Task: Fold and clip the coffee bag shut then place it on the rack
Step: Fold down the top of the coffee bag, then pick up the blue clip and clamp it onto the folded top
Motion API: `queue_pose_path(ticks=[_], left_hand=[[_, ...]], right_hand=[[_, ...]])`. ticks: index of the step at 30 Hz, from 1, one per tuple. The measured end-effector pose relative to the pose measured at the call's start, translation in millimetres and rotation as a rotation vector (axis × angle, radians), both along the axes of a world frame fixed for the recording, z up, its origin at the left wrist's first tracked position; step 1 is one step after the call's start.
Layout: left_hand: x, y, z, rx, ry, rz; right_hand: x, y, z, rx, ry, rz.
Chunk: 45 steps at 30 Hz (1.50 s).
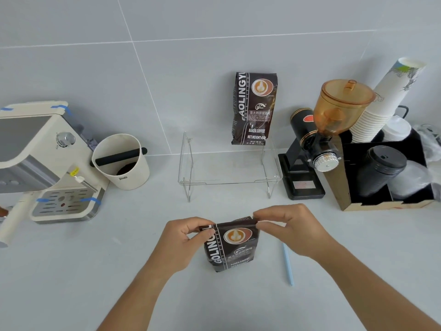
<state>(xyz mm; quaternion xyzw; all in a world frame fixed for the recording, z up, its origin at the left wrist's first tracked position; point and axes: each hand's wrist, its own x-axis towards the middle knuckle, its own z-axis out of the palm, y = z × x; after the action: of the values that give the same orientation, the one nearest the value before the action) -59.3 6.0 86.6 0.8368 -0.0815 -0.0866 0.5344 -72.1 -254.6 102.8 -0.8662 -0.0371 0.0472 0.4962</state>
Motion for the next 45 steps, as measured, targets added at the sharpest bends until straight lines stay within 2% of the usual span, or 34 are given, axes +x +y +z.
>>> queue_pose_path(ticks=[3, 9, 16, 19, 23, 30, 36, 45], left_hand=[[-1.2, 1.3, -3.8, -0.011, 0.016, 0.005], [-5.6, -0.7, -5.1, -0.024, 0.013, 0.045], [-7.2, -2.9, -6.6, -0.015, -0.002, 0.063], [-7.6, -2.6, -7.5, -0.021, 0.002, 0.071], [-6.7, -0.3, -11.0, -0.032, 0.021, 0.068], [-6.9, -2.0, -14.6, -0.073, 0.037, 0.1], [-12.8, -10.7, -19.9, -0.323, 0.135, 0.205], [-5.2, -17.3, -21.0, -0.477, 0.171, 0.212]], right_hand=[[-8.1, -36.7, -13.3, 0.019, 0.045, -0.173], [-31.2, -98.9, -80.7, -0.319, 0.249, -0.426], [-47.2, -109.9, -136.2, -0.559, 0.443, -0.408], [-46.6, -109.8, -142.8, -0.679, 0.451, -0.358], [-46.8, -112.4, -145.5, -0.682, 0.446, -0.341], [-42.4, -106.0, -115.0, -0.495, 0.239, -0.281], [-27.9, -94.5, -58.5, -0.367, 0.042, -0.229], [9.9, -53.5, 12.0, -0.294, -0.175, -0.103]])
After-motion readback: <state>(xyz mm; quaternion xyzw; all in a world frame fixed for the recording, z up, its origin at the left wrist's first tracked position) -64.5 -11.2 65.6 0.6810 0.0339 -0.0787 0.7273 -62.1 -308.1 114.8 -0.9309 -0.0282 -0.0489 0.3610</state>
